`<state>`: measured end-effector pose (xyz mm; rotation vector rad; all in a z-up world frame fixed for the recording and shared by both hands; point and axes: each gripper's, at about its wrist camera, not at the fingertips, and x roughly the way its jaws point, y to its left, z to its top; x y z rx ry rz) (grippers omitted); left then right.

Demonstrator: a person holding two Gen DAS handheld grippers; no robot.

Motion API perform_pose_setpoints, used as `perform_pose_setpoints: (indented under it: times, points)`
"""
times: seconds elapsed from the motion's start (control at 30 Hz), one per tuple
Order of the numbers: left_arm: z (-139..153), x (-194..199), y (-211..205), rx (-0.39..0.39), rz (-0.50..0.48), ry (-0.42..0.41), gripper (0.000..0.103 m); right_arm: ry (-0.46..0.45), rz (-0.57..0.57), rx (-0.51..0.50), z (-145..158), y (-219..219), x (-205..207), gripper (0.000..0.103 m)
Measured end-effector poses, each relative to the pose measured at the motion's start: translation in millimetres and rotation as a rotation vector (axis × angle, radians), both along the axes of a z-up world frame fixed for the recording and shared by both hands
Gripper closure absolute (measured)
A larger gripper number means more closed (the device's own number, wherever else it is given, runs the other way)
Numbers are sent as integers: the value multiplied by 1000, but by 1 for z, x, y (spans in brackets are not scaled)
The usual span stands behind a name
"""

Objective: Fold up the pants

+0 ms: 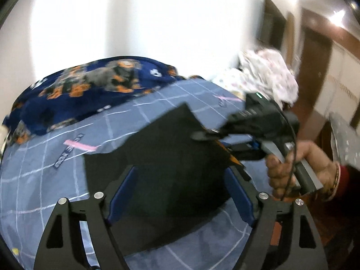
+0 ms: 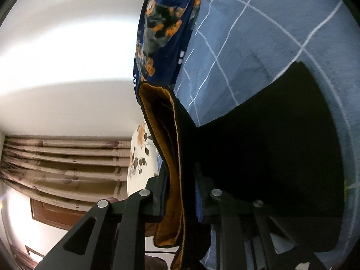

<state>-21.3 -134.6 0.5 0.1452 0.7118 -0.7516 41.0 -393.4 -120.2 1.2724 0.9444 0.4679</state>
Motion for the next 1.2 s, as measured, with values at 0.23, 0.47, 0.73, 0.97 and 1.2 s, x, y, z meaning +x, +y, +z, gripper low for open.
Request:
perform_pose_setpoints:
  times: [0.23,0.47,0.73,0.97,1.2]
  points:
    - [-9,31,57,-46,150,86,22,5,-12,0,-5,-8,-8,87]
    - [-33,46,87,-77,234,190,22,4,-47,5,-10,-19,-15,88]
    - [-45,51,93,-94,245,245,22,12,-86,-1,-13,-39,-24,88]
    - [-47,51,85,-73,229,253,22,20,-106,4,-22,-50,-30,88]
    - [-52,52,80,-52,221,269,22,22,-130,6,-27,-59,-35,89]
